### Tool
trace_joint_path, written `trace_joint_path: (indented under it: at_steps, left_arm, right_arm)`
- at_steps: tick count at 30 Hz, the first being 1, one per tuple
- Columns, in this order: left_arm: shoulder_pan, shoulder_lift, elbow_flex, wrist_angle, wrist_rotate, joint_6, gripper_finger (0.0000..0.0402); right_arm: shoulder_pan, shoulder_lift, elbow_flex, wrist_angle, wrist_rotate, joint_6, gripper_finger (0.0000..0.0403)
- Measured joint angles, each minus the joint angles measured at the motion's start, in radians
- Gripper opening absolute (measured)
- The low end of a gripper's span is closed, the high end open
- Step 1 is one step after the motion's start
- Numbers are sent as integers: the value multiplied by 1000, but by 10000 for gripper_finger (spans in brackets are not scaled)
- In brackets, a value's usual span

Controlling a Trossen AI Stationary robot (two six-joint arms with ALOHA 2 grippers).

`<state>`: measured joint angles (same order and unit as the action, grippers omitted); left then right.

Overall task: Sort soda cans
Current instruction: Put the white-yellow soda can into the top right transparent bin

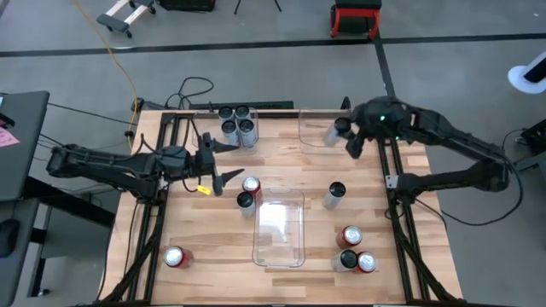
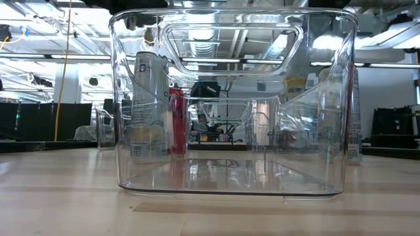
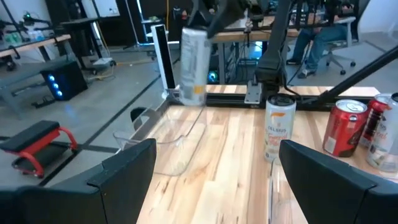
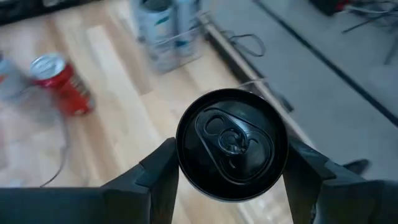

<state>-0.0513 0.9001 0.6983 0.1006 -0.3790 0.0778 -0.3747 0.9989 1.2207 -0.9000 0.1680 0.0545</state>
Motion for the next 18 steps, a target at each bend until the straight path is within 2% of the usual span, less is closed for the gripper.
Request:
trace_joint_path:
  at_steps: [8, 18]
  left_arm:
    - [0, 0, 0, 1, -22, -14, 335]
    - [0, 1, 0, 4, -35, -15, 335]
  right_arm:
    - [-180, -17, -36, 12, -57, 34, 220]
    - [-281, -3, -217, 163, -111, 12, 220]
